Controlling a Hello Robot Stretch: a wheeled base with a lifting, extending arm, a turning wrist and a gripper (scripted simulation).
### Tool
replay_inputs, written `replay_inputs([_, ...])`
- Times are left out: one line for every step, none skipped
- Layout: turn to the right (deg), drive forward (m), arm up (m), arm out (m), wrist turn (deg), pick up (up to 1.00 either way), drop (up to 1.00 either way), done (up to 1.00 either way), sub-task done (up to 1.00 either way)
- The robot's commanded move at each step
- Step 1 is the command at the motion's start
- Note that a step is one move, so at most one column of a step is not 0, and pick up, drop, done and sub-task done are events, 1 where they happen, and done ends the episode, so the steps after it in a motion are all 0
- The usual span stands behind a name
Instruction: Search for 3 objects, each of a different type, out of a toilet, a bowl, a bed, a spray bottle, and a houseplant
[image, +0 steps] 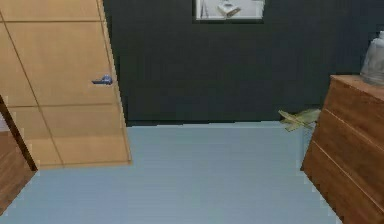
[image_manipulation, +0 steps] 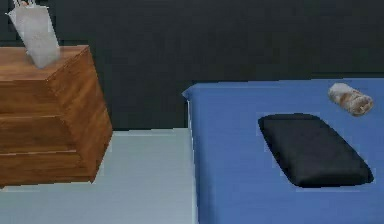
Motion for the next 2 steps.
replay_inputs([-42.0,0.0,0.0,0.0,0.0,0.0,0.0,0.0,0.0])
replay_inputs([0.0,0.5,0.0,0.0,0.0,0.0,0.0,0.0,0.0])
